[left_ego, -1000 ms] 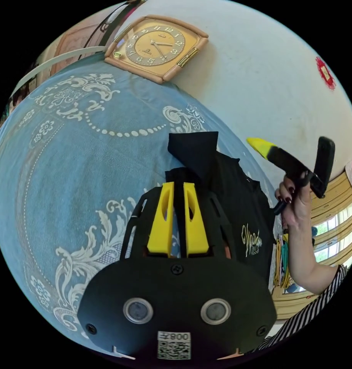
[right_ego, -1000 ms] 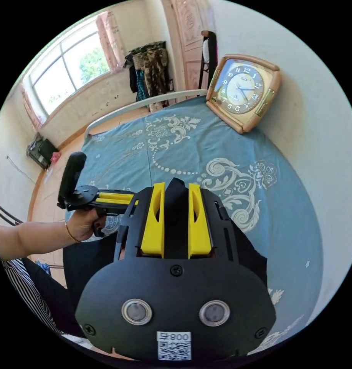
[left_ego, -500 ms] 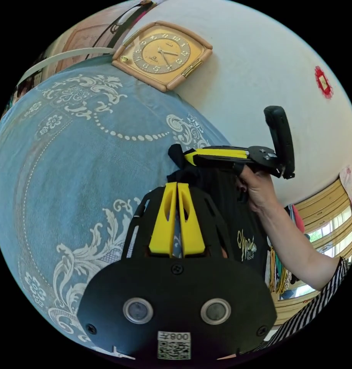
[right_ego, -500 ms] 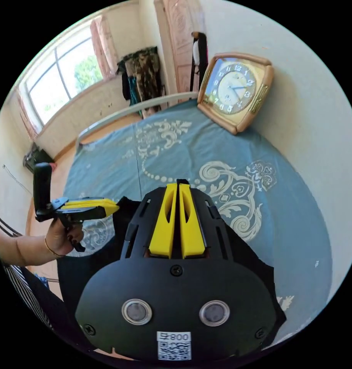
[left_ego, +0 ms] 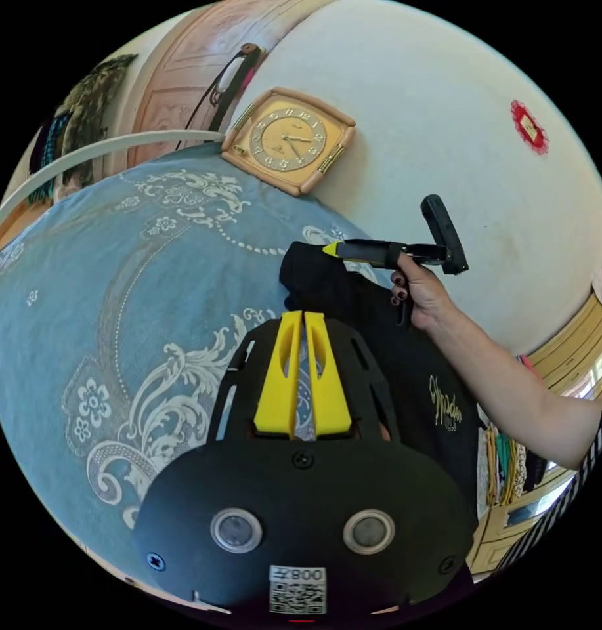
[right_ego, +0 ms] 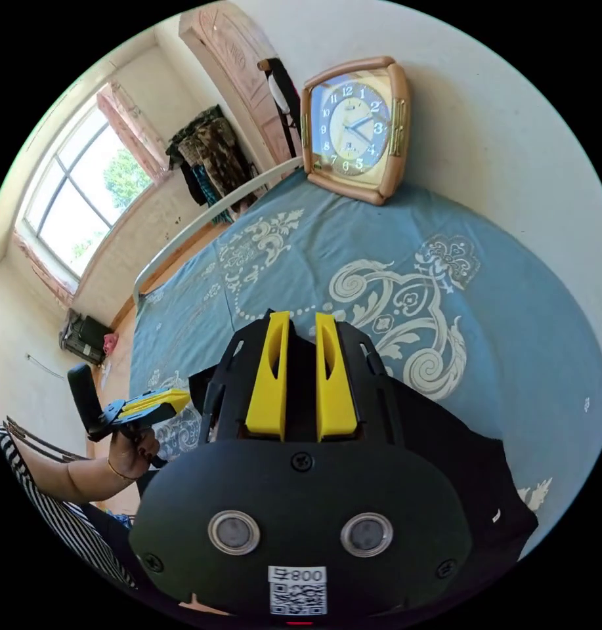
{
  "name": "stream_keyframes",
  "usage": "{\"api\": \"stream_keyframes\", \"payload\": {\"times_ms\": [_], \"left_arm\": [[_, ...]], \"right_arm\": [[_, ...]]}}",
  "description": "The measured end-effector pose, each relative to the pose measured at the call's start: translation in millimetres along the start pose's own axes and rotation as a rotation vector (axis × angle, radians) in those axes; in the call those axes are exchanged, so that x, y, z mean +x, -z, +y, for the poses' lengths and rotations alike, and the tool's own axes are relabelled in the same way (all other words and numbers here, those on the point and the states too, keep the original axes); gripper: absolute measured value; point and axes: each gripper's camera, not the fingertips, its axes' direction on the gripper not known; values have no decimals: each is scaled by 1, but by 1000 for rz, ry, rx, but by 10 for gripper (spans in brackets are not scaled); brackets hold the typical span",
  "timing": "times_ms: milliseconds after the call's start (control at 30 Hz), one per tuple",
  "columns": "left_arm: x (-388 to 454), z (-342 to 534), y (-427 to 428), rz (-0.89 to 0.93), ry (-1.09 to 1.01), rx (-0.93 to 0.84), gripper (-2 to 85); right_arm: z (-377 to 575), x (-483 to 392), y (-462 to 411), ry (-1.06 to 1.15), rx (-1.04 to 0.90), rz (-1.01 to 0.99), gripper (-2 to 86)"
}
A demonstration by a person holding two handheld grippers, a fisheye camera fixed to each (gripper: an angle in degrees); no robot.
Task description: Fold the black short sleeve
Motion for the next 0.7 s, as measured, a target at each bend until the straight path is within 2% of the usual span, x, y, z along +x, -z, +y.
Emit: {"api": "stream_keyframes", "payload": {"times_ms": [100, 167, 233, 300, 467, 533, 567, 633, 700], "left_arm": [[5, 4, 15, 1, 8, 12, 5], [12, 8, 28, 8, -3, 39, 3], [21, 11, 34, 12, -22, 49, 3], [38, 5, 28, 12, -100, 19, 3], [61, -19, -6, -199, -243, -99, 6], [53, -20, -22, -171, -217, -194, 10], [47, -19, -28, -137, -183, -243, 15], [42, -16, -21, -104, -146, -202, 29], [37, -13, -12, -96, -95, -161, 57]], "right_arm": [[16, -1, 31, 11, 117, -46, 20], [29, -8, 30, 46, 122, -53, 11], [32, -11, 10, 41, 38, -4, 6], [22, -10, -23, 22, -98, -62, 4], [6, -23, -54, 51, -176, 6, 4], [4, -29, -57, 79, -188, 37, 5], [4, -30, -57, 80, -187, 40, 6], [9, -29, -50, 57, -140, 33, 10], [21, -28, -29, 31, -16, 53, 20]]}}
